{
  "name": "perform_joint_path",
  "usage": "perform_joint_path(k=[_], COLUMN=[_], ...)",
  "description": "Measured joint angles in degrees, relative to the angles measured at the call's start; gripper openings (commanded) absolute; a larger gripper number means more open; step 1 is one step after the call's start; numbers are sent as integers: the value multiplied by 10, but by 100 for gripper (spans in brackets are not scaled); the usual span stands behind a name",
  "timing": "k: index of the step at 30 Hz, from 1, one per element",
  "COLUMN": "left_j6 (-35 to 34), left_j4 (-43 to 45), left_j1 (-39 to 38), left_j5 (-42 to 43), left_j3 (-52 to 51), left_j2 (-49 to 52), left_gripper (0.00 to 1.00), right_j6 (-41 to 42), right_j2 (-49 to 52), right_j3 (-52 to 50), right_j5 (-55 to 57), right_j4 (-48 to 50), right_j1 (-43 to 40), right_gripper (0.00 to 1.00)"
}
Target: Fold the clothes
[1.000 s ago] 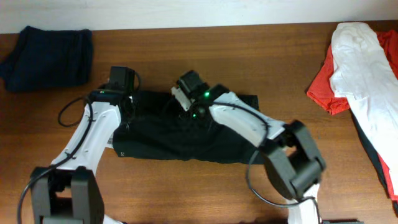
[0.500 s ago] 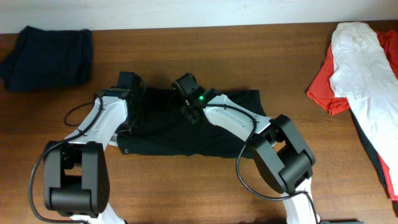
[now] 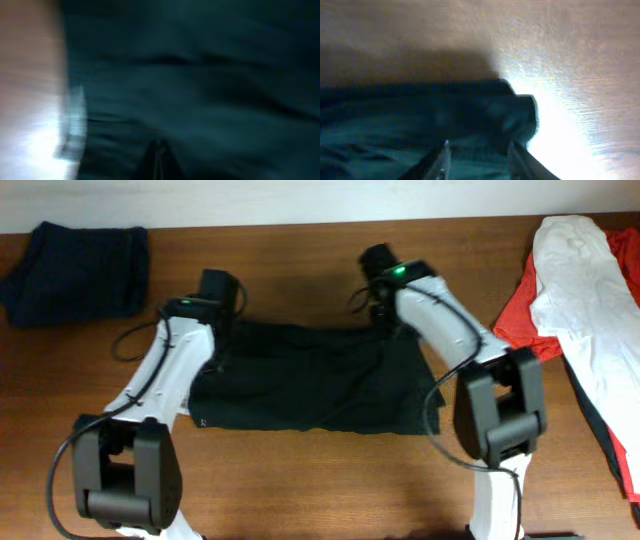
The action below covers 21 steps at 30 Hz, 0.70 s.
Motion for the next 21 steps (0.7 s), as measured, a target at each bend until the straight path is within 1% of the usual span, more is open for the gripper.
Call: perform_joint_path(k=[1,2,5,7,9,10,11,12,13,16,19,21], left_j6=[14,19,38,46,49,49,49,49,49,49,49,49], left_j4=[7,13,54,68,80,86,88,91,91,96,104,105], left_j1=[-22,-28,-33,-27,-11,7,16,31,49,88,100,99], left_j5=[41,53,82,92,96,106,111,119,125,126,126,122], left_j3=[0,0,-1,-1,-1,-1,0,0,0,0,0,0], left_j2=[0,1,25,67,104,123,123,123,123,123,123,123], left_gripper=[1,1,1,1,1,1,1,1,1,1,1,1], right_j6=[-7,-20,-50,-60,-64,-69,-71,-73,-75,-70,-46,-28], right_j2=[0,0,0,0,0,0,0,0,1,1,-2,-2], right_j3=[0,0,-8,-16,-18,-19,-25,-36,-50,-96,-136,-135], right_j5=[-68,-111,-209,-238,-251,-256,-256,-256,-256,-256,-241,-203], right_j4=[-12,-13,-10,-10,-31,-44,-31,1,35,139,242,258], right_j1=[-31,-43,-45,-35,-28,-25,-23,-21,-20,-20,-19,-17], right_gripper=[26,26,27,27,36,36,38,42,44,43,43,43])
